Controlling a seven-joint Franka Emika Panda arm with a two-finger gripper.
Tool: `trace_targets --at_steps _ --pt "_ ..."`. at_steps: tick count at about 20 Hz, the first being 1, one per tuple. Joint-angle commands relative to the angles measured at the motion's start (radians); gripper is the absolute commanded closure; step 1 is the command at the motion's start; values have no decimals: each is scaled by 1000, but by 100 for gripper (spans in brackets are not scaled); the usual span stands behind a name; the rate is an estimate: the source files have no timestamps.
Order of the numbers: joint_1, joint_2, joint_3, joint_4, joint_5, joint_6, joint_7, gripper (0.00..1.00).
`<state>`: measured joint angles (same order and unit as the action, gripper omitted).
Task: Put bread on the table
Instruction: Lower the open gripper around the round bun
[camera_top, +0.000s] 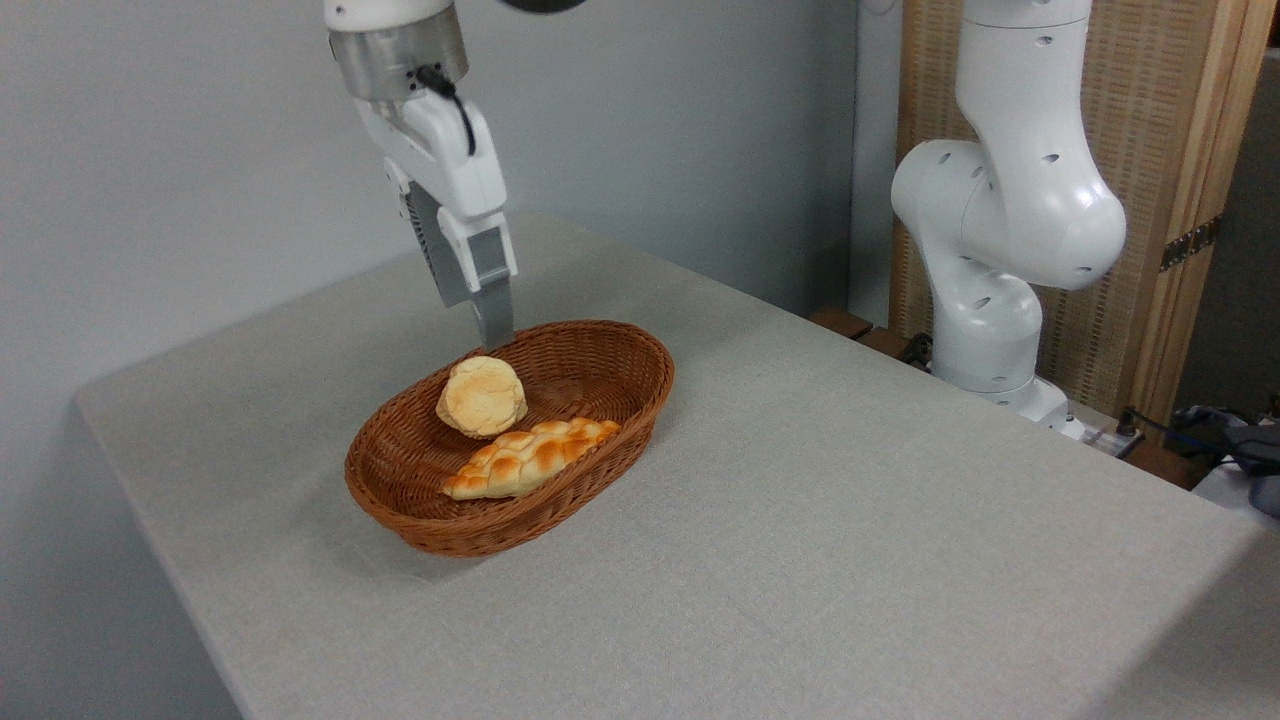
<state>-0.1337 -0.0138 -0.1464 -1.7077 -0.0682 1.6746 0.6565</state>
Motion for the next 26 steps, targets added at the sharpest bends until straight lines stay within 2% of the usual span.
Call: trace_targets --at_steps 1,5,7,10,17,19,20,21,26 --pt "-18 -5 -54 -88 7 97 -11 0" --pt "-21 -2 -99 -159 7 152 -2 0" --pt "-24 0 -105 -174 7 177 40 0" --pt "-29 0 -105 -205 8 174 304 0" --pt "-26 20 -94 -213 16 174 679 0" --pt "-26 25 -96 -213 69 177 761 0" --pt "-29 34 -96 -213 127 180 826 0" --pt "-30 38 -99 -214 154 183 881 0" --pt "-30 44 -104 -216 171 186 1006 0"
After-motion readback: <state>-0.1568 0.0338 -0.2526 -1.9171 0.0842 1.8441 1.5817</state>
